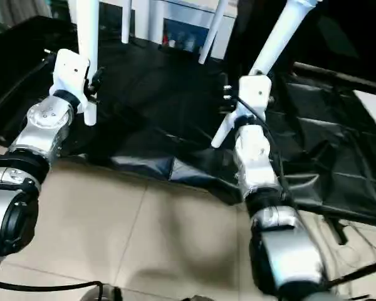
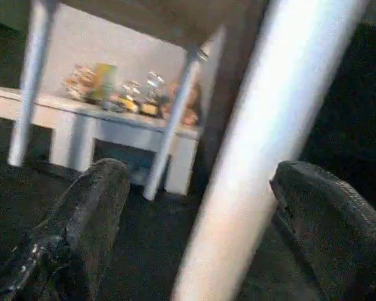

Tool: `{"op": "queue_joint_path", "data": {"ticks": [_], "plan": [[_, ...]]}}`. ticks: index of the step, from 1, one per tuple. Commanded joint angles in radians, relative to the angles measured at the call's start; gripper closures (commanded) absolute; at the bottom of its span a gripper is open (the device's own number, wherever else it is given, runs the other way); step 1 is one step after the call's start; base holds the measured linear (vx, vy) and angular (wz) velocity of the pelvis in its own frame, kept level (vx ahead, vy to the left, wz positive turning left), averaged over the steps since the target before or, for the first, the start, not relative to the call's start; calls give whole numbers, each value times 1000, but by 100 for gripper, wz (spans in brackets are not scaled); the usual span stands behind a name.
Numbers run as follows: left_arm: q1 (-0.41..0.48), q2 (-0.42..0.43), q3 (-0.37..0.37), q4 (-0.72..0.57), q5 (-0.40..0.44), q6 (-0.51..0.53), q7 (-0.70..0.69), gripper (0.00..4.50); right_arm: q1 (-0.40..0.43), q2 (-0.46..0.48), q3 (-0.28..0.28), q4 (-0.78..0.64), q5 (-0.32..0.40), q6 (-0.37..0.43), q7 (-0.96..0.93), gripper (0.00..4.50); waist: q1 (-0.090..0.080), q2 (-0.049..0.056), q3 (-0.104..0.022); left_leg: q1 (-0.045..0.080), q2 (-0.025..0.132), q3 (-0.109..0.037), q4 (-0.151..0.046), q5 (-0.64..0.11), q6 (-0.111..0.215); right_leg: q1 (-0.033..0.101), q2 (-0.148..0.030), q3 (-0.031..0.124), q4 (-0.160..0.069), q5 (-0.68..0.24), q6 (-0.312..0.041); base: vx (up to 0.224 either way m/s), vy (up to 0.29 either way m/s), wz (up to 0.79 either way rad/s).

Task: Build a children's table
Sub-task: Flip table

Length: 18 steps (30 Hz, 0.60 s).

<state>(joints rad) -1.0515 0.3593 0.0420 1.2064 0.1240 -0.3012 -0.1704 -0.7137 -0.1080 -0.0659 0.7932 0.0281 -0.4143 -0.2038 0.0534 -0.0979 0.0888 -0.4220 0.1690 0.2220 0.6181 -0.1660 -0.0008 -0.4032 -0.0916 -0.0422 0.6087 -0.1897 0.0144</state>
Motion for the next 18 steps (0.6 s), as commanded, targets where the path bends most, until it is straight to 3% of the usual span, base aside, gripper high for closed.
{"op": "queue_joint_path", "data": {"ticks": [1,3,7,9,10,12,13,15,17,18], "plan": [[35,-7,-110,52,108,32,-54,291,2,-21,-37,-26,-13,12,-52,42,-20,37,-50,81,62,-58,-114,-585,-134,-26,-49,33,-79,-310,-110,0,0,0],[34,-7,-113,53,110,30,-55,291,-7,-27,-46,-15,-2,23,-50,42,-21,41,-50,79,61,-58,-114,-576,-133,-23,-49,34,-76,-296,-110,0,0,0],[34,-5,-118,54,115,27,-57,290,-54,-44,-53,62,30,36,-4,42,-22,38,-49,79,61,-53,-112,-560,-121,-23,-51,35,-79,-277,-114,0,0,0],[35,-6,-121,54,117,26,-59,290,-132,-62,-67,193,81,55,146,42,-26,39,-48,75,61,-56,-111,-560,-107,-15,-52,35,-76,-272,-126,0,0,0],[37,-6,-121,53,117,26,-59,290,-160,-76,-60,241,71,70,169,42,-26,37,-45,77,62,-54,-111,-557,-105,-19,-52,35,-78,-272,-128,0,0,0],[39,-7,-121,52,116,26,-59,290,-183,-89,-56,279,59,92,185,42,-23,38,-45,76,64,-50,-112,-512,-106,-17,-51,37,-74,-234,-146,0,0,0],[43,-7,-120,49,114,25,-60,290,-210,-101,-62,317,55,118,201,42,-24,31,-44,72,63,-50,-111,-488,-98,-13,-50,37,-69,-218,-152,0,0,0],[48,-6,-120,46,112,23,-62,290,-235,-113,-76,348,57,146,205,42,-20,30,-42,72,65,-46,-111,-447,-89,-12,-52,38,-69,-186,-160,0,0,0],[52,-4,-119,45,109,21,-63,290,-256,-125,-88,371,57,160,186,42,-18,32,-44,71,66,-45,-111,-410,-88,-7,-52,37,-63,-150,-170,0,0,0],[55,-2,-118,44,108,21,-64,290,-265,-130,-94,379,59,162,179,59,-17,29,-39,69,66,-43,-112,-386,-89,-6,-51,36,-60,-126,-175,0,0,0]]}}
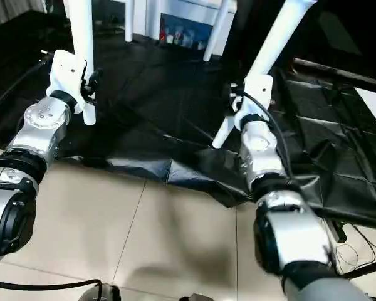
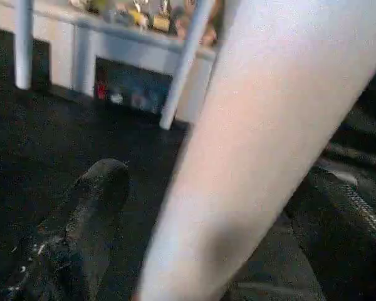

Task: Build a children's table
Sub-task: Flip table

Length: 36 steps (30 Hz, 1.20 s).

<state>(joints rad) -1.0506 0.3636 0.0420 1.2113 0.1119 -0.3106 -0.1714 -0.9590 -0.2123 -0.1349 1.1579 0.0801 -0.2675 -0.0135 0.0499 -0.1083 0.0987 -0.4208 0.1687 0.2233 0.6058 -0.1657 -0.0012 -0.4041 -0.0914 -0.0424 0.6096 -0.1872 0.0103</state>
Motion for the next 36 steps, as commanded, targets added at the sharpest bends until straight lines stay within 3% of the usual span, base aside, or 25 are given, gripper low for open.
{"op": "queue_joint_path", "data": {"ticks": [1,7,15,19,25,28,34,35,36], "plan": [[57,-5,-118,38,119,31,-64,290,-26,-28,-30,19,10,13,-14,69,-13,39,-50,68,66,-44,-100,-370,-90,-3,-50,36,-57,-110,-173,0,0,0],[73,-2,-116,34,116,30,-67,290,-56,-34,-39,61,30,-6,33,113,-8,36,-43,66,67,-37,-97,-294,-61,5,-52,38,-51,-50,-195,0,0,0],[80,-3,-125,23,105,33,-62,289,-61,-1,-67,74,62,-21,176,186,-7,43,-32,70,73,-42,-108,-378,-90,-1,-57,41,-63,-149,-192,0,0,0],[86,-5,-129,15,100,31,-62,289,-44,10,-62,63,68,-21,196,210,-9,46,-31,70,74,-43,-111,-391,-104,-4,-58,41,-65,-169,-193,0,0,0],[96,-9,-125,3,90,29,-70,289,-14,20,-63,48,72,-41,214,272,-8,47,-29,68,75,-41,-113,-390,-99,-5,-61,44,-70,-175,-193,0,0,0],[106,-7,-126,-7,89,26,-76,289,10,24,-73,16,68,-54,198,289,-6,47,-31,68,76,-41,-115,-374,-95,-3,-60,44,-69,-158,-195,0,0,0],[128,-1,-132,-44,84,22,-90,289,84,43,-66,-129,63,-69,132,295,-3,50,-35,69,75,-36,-114,-275,-79,5,-55,41,-57,-29,-209,0,0,0],[135,2,-133,-56,81,21,-93,289,116,53,-60,-193,56,-58,110,295,-3,57,-35,70,75,-35,-116,-276,-83,5,-53,40,-58,-28,-209,0,0,0],[145,7,-136,-76,80,23,-97,289,169,69,-49,-297,48,-32,84,296,-3,54,-33,69,75,-35,-116,-272,-84,6,-52,41,-59,-21,-205,0,0,0]]}}
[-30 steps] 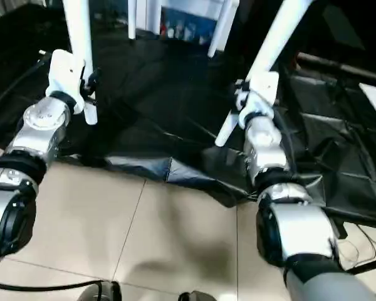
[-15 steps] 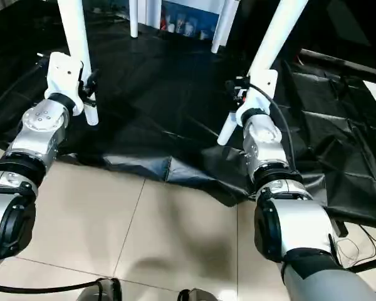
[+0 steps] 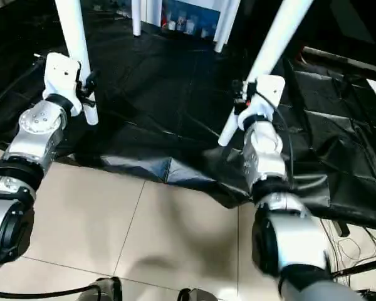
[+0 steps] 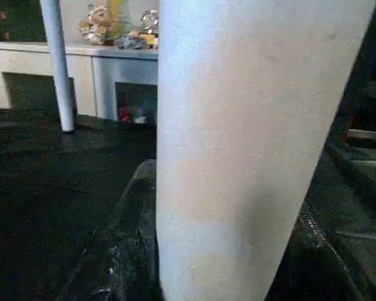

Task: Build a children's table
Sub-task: Flip table

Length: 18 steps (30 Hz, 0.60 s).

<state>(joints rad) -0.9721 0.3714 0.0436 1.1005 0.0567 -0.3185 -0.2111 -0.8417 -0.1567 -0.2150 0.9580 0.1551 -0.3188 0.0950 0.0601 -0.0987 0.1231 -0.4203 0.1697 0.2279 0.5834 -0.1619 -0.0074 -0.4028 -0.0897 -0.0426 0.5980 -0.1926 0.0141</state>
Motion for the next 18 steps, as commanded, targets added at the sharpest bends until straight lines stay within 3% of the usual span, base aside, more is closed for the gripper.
{"op": "queue_joint_path", "data": {"ticks": [1,3,5,8,14,18], "plan": [[75,3,-138,17,133,32,-61,289,90,22,41,-170,-34,41,-36,296,-10,49,-62,73,74,-40,-95,-259,-79,6,-54,40,-45,18,-201,0,0,0],[86,8,-137,-5,129,36,-68,289,123,29,50,-234,-44,61,-49,296,-11,49,-63,72,73,-39,-94,-222,-73,9,-50,38,-42,66,-200,0,0,0],[105,16,-134,-44,124,45,-72,289,154,36,53,-293,-46,91,-54,296,-12,52,-61,69,72,-38,-97,-255,-78,12,-52,41,-46,32,-202,0,0,0],[183,37,-115,-205,94,96,-98,289,230,44,48,-447,-43,183,-89,296,-12,54,-60,67,73,-40,-99,-270,-79,12,-54,43,-49,5,-199,0,0,0],[251,64,-93,-362,75,155,-104,289,262,34,49,-539,-25,249,-90,297,-17,58,-57,67,72,-38,-102,-291,-98,6,-50,47,-55,-38,-179,0,0,0],[305,82,-85,-495,68,233,-106,289,266,19,46,-569,-35,303,-103,297,-19,56,-58,65,71,-38,-101,-252,-103,10,-47,47,-48,-2,-171,0,0,0]]}}
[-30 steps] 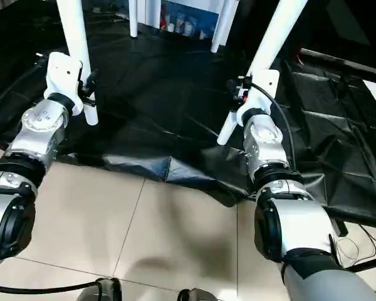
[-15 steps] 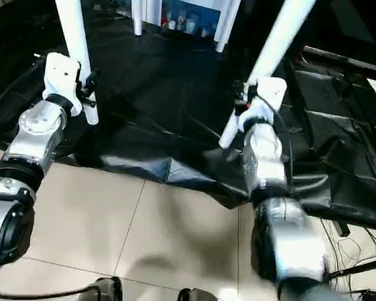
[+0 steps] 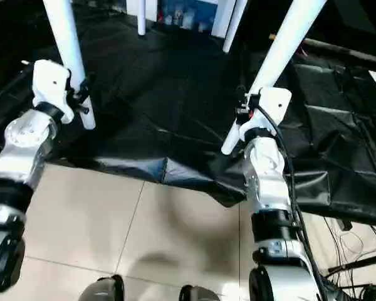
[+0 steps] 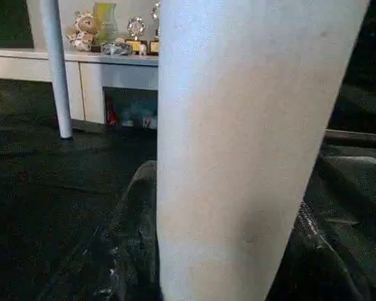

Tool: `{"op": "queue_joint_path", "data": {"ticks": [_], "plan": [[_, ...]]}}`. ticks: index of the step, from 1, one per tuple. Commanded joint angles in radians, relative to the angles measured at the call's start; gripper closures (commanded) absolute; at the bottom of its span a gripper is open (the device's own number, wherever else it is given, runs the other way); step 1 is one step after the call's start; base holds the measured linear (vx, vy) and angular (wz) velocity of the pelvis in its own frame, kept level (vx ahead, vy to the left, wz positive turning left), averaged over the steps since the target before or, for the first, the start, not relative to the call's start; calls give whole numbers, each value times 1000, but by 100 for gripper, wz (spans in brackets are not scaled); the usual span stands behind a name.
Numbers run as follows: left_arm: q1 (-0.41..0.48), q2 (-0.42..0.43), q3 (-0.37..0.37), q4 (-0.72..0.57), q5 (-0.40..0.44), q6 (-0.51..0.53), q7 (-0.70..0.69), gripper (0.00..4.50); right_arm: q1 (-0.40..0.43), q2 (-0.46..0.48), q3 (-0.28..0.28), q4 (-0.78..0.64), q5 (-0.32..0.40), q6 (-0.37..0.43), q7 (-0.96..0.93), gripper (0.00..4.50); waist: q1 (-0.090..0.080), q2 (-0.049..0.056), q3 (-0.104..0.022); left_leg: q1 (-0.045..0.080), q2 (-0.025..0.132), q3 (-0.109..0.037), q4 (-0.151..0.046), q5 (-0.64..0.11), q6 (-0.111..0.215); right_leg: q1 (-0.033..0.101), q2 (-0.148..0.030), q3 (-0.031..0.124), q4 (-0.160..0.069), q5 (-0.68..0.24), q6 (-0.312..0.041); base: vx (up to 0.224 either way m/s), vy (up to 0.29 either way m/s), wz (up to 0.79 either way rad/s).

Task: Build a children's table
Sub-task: Flip table

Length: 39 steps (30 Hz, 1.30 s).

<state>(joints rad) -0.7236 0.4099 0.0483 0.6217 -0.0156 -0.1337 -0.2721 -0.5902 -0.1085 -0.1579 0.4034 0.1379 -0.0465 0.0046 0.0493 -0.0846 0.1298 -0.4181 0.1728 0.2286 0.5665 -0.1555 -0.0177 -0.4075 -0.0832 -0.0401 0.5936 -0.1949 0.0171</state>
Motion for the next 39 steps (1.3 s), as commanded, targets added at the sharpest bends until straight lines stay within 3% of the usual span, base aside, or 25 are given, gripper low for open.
{"op": "queue_joint_path", "data": {"ticks": [1,4,6,9,10,11,13,15,17,19,21,22,23,25,26,29,30,31,32,34,37,39], "plan": [[69,43,-86,-40,138,63,-37,289,17,-32,-11,-16,-26,39,-19,297,-10,42,-66,62,68,-38,-82,-239,-94,15,-52,44,-41,22,-174,0,0,0],[89,39,-83,-68,112,96,-54,289,23,-36,-7,-23,-22,58,-5,297,-12,41,-66,62,65,-36,-82,-245,-94,14,-51,45,-44,7,-170,0,0,0],[104,37,-71,-81,87,110,-51,233,36,-39,5,-48,-24,52,13,241,-13,43,-67,65,65,-37,-82,-263,-102,13,-50,45,-46,-16,-163,0,0,0],[110,35,-56,-88,66,121,-44,200,44,-39,10,-66,-24,50,19,213,-18,40,-69,64,65,-38,-81,-258,-104,14,-48,45,-46,-20,-147,0,0,0],[113,36,-51,-97,57,136,-48,200,47,-37,7,-77,-19,59,17,213,-18,36,-69,60,62,-36,-76,-233,-89,18,-51,48,-44,-4,-157,0,0,0],[114,37,-44,-101,50,138,-46,177,49,-35,4,-85,-14,61,15,191,-16,37,-69,56,60,-34,-71,-199,-65,21,-54,51,-42,23,-168,0,0,0],[117,40,-35,-107,39,142,-51,172,56,-34,1,-105,-7,68,17,184,-16,39,-73,53,57,-31,-65,-142,-28,26,-53,51,-37,67,-182,0,0,0],[152,41,-5,-190,0,168,-52,149,89,-32,3,-179,19,92,34,164,-14,43,-80,46,59,-34,-60,-63,7,35,-52,50,-25,156,-197,0,0,0],[172,29,12,-237,-31,182,-52,131,105,-29,1,-207,31,103,38,144,-16,45,-87,51,56,-29,-51,-7,43,32,-43,48,-17,255,-227,0,0,0],[207,14,32,-309,-77,197,-53,125,134,-22,2,-258,54,115,56,133,-12,45,-87,49,60,-29,-49,-1,54,35,-47,49,-15,276,-242,0,0,0],[297,-27,71,-453,-150,215,-35,125,216,-21,34,-377,77,132,105,133,-7,48,-89,47,66,-31,-50,-31,66,42,-52,48,-15,254,-254,0,0,0],[297,-27,71,-453,-150,215,-35,125,216,-21,34,-377,77,132,105,133,-10,45,-85,46,65,-30,-51,-46,70,38,-48,46,-19,234,-252,0,0,0],[359,-53,82,-542,-203,242,-38,125,269,-20,53,-444,82,140,118,133,-12,45,-84,47,63,-29,-52,-60,68,37,-46,46,-22,202,-248,0,0,0],[408,-74,92,-607,-226,245,-28,125,314,-16,68,-500,91,146,124,133,-11,46,-88,47,67,-30,-53,-90,58,39,-48,47,-27,141,-245,0,0,0],[446,-91,102,-655,-244,251,-20,125,352,-16,82,-543,98,150,132,133,-9,48,-93,50,68,-32,-54,-120,47,39,-48,47,-32,82,-233,0,0,0],[508,-96,99,-722,-254,275,-21,125,403,-19,94,-589,118,170,146,133,-12,51,-92,50,68,-35,-58,-174,22,35,-45,47,-39,-3,-211,0,0,0],[529,-98,97,-743,-247,308,-10,125,420,-19,93,-599,121,179,149,133,-9,55,-95,53,69,-35,-59,-211,3,33,-44,48,-41,-48,-201,0,0,0],[542,-100,97,-758,-243,334,-2,125,430,-19,93,-607,122,186,150,133,-12,51,-90,52,68,-35,-61,-247,-13,30,-43,49,-47,-94,-187,0,0,0],[573,-108,94,-793,-242,378,16,125,453,-23,90,-623,116,203,147,133,-11,50,-94,54,66,-37,-60,-275,-30,29,-45,50,-51,-149,-173,0,0,0],[623,-130,95,-842,-202,396,72,125,495,-32,83,-648,114,246,143,133,-12,51,-96,52,69,-41,-64,-308,-46,31,-45,50,-58,-207,-150,0,0,0],[668,-148,91,-890,-177,436,121,125,542,-43,77,-658,111,290,139,133,-10,48,-97,62,62,-46,-61,-397,-73,20,-48,52,-77,-364,-101,0,0,0],[673,-144,90,-885,-175,438,122,125,547,-44,83,-649,113,296,137,133,-9,50,-100,60,62,-51,-61,-403,-80,19,-49,51,-79,-386,-83,0,0,0]]}}
